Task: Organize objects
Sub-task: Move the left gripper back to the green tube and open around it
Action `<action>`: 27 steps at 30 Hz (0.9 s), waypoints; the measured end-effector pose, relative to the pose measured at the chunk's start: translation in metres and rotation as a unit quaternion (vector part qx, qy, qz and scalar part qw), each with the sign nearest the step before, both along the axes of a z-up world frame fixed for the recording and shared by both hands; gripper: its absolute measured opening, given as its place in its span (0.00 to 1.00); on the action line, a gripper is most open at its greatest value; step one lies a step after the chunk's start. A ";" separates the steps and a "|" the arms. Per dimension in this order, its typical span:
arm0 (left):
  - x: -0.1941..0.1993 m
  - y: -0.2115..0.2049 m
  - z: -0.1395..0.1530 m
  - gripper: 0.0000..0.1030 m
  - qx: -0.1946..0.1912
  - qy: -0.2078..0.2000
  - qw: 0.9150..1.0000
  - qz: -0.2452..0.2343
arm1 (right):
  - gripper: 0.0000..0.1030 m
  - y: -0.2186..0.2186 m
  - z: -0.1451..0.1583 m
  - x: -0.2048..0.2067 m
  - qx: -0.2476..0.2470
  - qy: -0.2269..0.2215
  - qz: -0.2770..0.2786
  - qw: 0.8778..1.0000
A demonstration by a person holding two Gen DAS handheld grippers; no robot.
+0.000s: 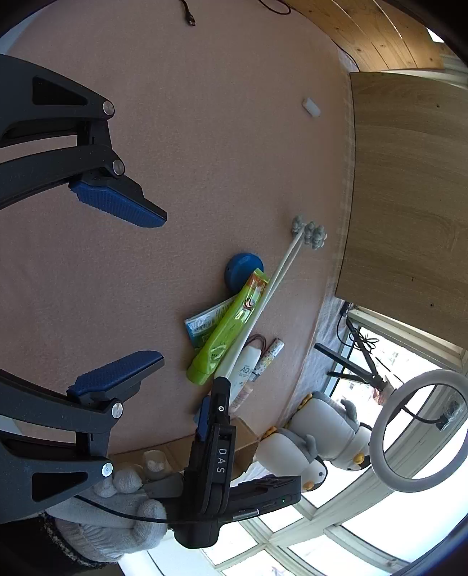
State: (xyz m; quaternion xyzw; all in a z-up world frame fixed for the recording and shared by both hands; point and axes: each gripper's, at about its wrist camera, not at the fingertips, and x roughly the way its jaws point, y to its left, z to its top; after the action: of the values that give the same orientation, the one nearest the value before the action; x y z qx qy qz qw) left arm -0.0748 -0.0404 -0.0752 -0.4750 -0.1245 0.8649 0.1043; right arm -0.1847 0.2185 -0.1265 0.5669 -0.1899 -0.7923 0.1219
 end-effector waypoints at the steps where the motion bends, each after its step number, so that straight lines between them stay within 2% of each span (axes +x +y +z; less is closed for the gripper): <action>1: 0.001 -0.004 -0.001 0.72 0.000 -0.001 1.000 0.004 | 0.49 -0.001 -0.004 -0.004 -0.005 -0.008 -0.001 1.000; 5: 0.001 -0.019 -0.003 0.72 0.002 -0.003 1.000 0.015 | 0.48 -0.009 -0.016 -0.016 -0.014 -0.028 0.002 1.000; 10: 0.001 -0.027 -0.006 0.72 0.001 -0.007 1.000 0.020 | 0.48 -0.020 -0.023 -0.022 -0.011 -0.032 0.012 0.999; 18: -0.002 -0.023 -0.010 0.72 -0.001 -0.015 1.000 0.014 | 0.47 -0.048 -0.024 -0.020 0.025 -0.020 0.050 0.998; 21: -0.004 -0.022 -0.012 0.72 -0.002 -0.018 1.000 0.014 | 0.40 -0.053 -0.022 -0.013 0.036 -0.017 0.062 0.997; 23: -0.006 -0.021 -0.013 0.72 0.000 -0.020 1.000 0.014 | 0.31 -0.054 -0.022 -0.007 0.030 -0.018 0.066 0.997; 27: -0.010 -0.018 -0.016 0.72 0.003 -0.022 1.000 0.009 | 0.28 -0.051 -0.024 0.008 0.007 -0.026 0.066 0.997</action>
State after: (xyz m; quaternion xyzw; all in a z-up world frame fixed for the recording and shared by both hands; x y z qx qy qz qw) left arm -0.0848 -0.0584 -0.0910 -0.4927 -0.1335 0.8547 0.0949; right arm -0.1767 0.1676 -0.1505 0.5993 -0.1493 -0.7689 0.1653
